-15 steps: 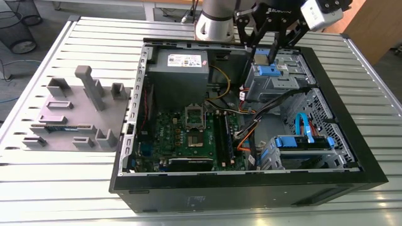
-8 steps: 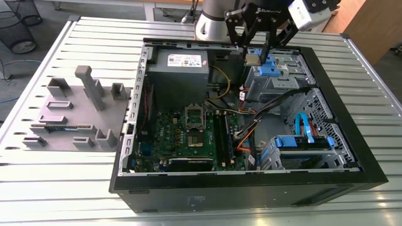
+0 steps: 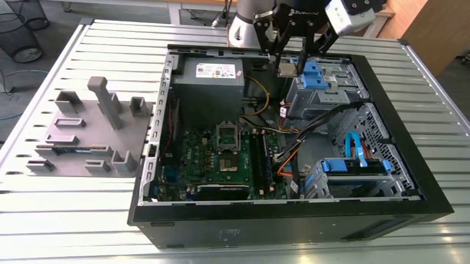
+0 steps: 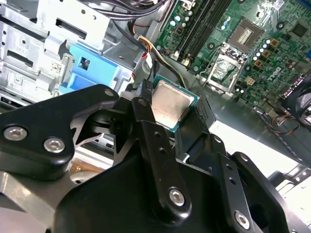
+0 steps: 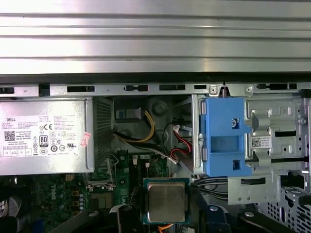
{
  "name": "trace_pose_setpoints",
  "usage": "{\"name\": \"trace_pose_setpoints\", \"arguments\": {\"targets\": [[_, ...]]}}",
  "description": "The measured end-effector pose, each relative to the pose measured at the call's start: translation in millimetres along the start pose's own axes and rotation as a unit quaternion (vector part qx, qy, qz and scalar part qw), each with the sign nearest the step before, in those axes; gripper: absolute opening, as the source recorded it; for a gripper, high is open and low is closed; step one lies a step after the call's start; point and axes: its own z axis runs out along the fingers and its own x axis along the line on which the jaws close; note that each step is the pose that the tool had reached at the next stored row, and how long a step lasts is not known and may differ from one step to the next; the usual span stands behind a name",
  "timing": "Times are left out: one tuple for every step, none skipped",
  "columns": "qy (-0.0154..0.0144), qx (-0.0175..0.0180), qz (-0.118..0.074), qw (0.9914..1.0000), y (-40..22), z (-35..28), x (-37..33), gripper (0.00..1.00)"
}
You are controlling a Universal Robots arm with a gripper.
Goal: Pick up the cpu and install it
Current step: 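Pick up the cpu and move it towards the insertion slot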
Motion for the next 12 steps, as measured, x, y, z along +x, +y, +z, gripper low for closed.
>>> {"name": "trace_pose_setpoints", "arguments": {"targets": [[0.0000, 0.0000, 0.000, 1.00000, 0.0, 0.0, 0.1, 0.47], [0.0000, 0.0000, 0.000, 1.00000, 0.0, 0.0, 0.1, 0.47], [0.0000, 0.0000, 0.000, 1.00000, 0.0, 0.0, 0.1, 0.47], [0.0000, 0.0000, 0.000, 1.00000, 0.0, 0.0, 0.1, 0.47], [0.0000, 0.0000, 0.000, 1.00000, 0.0, 0.0, 1.0, 0.47], [0.0000, 0.0000, 0.000, 1.00000, -0.1, -0.1, 1.9, 0.47], [0.0000, 0.0000, 0.000, 1.00000, -0.1, -0.1, 1.9, 0.47], [0.0000, 0.0000, 0.000, 1.00000, -0.1, -0.1, 1.9, 0.47], [0.0000, 0.0000, 0.000, 1.00000, -0.1, -0.1, 1.9, 0.47], [0.0000, 0.0000, 0.000, 1.00000, -0.1, -0.1, 1.9, 0.47], [0.0000, 0.0000, 0.000, 1.00000, -0.1, -0.1, 2.0, 0.47], [0.0000, 0.0000, 0.000, 1.00000, -0.1, -0.1, 2.0, 0.47]]}}
